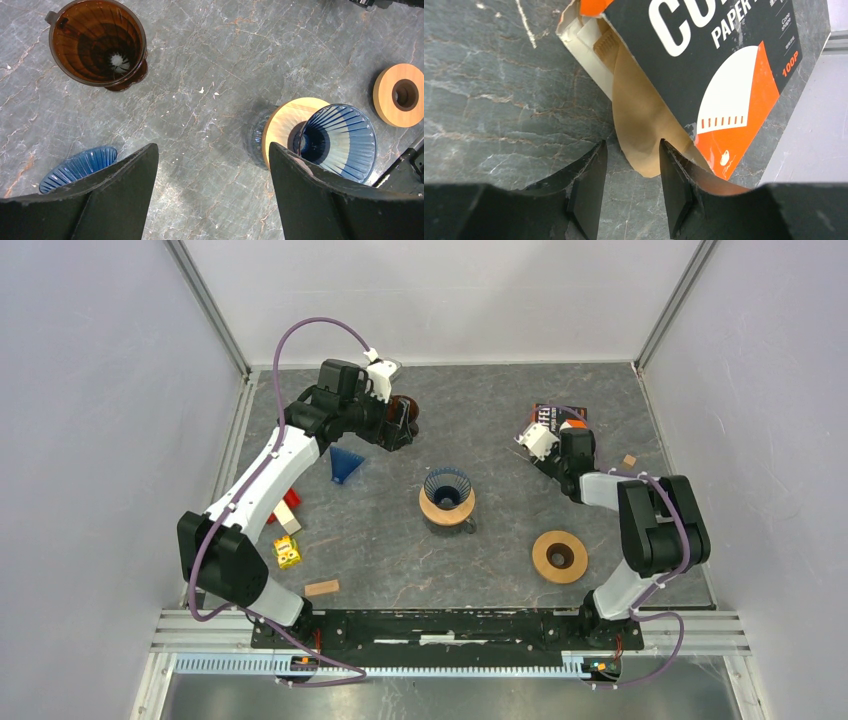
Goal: Place the coffee filter in the dripper
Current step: Pick up the coffee filter from the coffee filter holder.
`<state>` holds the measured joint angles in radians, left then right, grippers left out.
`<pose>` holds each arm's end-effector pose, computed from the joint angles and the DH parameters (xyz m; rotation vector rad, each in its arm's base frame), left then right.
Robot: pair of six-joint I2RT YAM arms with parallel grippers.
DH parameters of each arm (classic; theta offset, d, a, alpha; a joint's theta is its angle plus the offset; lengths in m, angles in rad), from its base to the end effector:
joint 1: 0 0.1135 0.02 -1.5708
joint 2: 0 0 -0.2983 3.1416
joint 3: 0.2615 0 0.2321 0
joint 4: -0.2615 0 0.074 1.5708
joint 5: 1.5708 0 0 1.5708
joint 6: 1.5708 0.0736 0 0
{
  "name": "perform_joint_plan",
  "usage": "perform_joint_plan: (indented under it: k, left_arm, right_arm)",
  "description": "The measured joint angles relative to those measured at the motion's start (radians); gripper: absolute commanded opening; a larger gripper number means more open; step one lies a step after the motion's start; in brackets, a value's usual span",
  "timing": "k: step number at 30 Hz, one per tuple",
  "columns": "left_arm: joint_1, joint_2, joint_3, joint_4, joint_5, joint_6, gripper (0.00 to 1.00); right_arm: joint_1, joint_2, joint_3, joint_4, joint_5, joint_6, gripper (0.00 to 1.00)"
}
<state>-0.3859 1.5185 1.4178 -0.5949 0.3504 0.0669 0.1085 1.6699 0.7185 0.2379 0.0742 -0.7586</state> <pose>0.3086 -0.1527 0.3568 0.6928 2.1700 -0.5654 0.3386 0.0314 0.1661 -0.9380 2.1199 -0.4198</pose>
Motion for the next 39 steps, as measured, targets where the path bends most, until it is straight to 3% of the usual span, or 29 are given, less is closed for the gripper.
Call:
perform_joint_plan:
  k: [9,21,39]
  left_arm:
    - [0.0,0.0,-0.001,0.0,0.0,0.0,0.87]
    - [0.0,0.001,-0.001,0.0,0.0,0.0,0.88]
    - [0.0,0.006,-0.003,0.003,0.0,0.0,0.88]
  right_arm:
    - [-0.002,0.057,0.032,0.046,0.016,-0.014,0.38]
    - [-0.007,0.076,0.039,0.03,0.006,-0.028,0.0]
    - [-0.042,-0.067,-0.017,-0.115,-0.121,0.011,0.0]
